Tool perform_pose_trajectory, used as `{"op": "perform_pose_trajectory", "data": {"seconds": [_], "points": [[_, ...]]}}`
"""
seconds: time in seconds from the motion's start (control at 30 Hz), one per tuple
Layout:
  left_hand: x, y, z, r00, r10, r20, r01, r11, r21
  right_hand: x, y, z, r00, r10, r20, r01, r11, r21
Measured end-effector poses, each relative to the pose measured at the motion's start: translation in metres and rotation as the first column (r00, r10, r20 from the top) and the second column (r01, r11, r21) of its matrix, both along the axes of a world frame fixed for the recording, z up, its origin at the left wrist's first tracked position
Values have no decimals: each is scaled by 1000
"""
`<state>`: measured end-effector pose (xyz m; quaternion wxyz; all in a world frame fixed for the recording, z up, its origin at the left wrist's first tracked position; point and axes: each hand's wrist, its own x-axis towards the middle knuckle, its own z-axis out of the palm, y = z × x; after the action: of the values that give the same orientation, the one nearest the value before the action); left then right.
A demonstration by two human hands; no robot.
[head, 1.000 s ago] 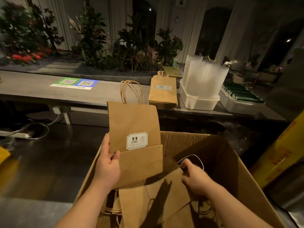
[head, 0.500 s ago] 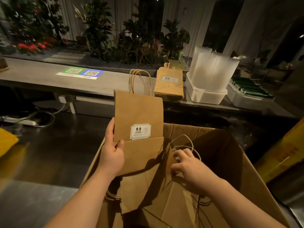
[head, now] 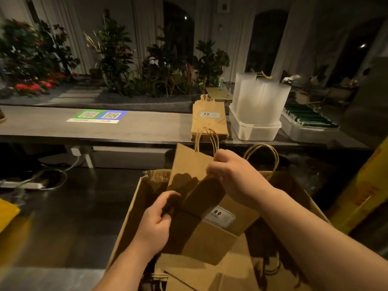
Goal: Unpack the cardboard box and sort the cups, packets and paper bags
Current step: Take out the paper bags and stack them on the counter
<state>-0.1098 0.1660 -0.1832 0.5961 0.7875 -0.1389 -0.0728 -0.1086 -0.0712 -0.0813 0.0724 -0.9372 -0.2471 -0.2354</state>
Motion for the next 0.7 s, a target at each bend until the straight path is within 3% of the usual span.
{"op": "perform_pose_trajectory", "data": {"seconds": [0.17, 0.37, 0.47, 0.57, 0.6, 0.63, 0.67, 0.7], "points": [[-8, -3, 6, 1000, -14, 12, 15, 996, -91, 26, 23, 13, 1000, 14, -23, -16, 998, -65], [-7, -2, 1, 998, -34, 45, 31, 998, 51, 43, 29, 11, 998, -43, -46, 46, 997, 55], [-9, -3, 1, 993, 10, 121, -21, 996, 89, 38, 27, 6, 990, -92, 106, 80, 990, 116], [-7, -3, 1, 975, 100, 201, -106, 994, 22, 15, 8, -11, 936, -165, 310, 63, 947, 315], [-6, -3, 0, 966, 125, 225, -127, 992, -10, 6, -1, -22, 948, -171, 267, 75, 939, 336], [-4, -3, -1, 962, 149, 231, -145, 989, -31, -2, -10, -36, 976, -188, 111, 143, 934, 326], [-2, -3, -3, 960, 167, 223, -161, 986, -49, -8, -15, -53, 967, -222, -129, 248, 934, 255], [-1, -3, -5, 960, 183, 212, -175, 983, -57, -14, -18, -74, 888, -258, -381, 328, 936, 130]]}}
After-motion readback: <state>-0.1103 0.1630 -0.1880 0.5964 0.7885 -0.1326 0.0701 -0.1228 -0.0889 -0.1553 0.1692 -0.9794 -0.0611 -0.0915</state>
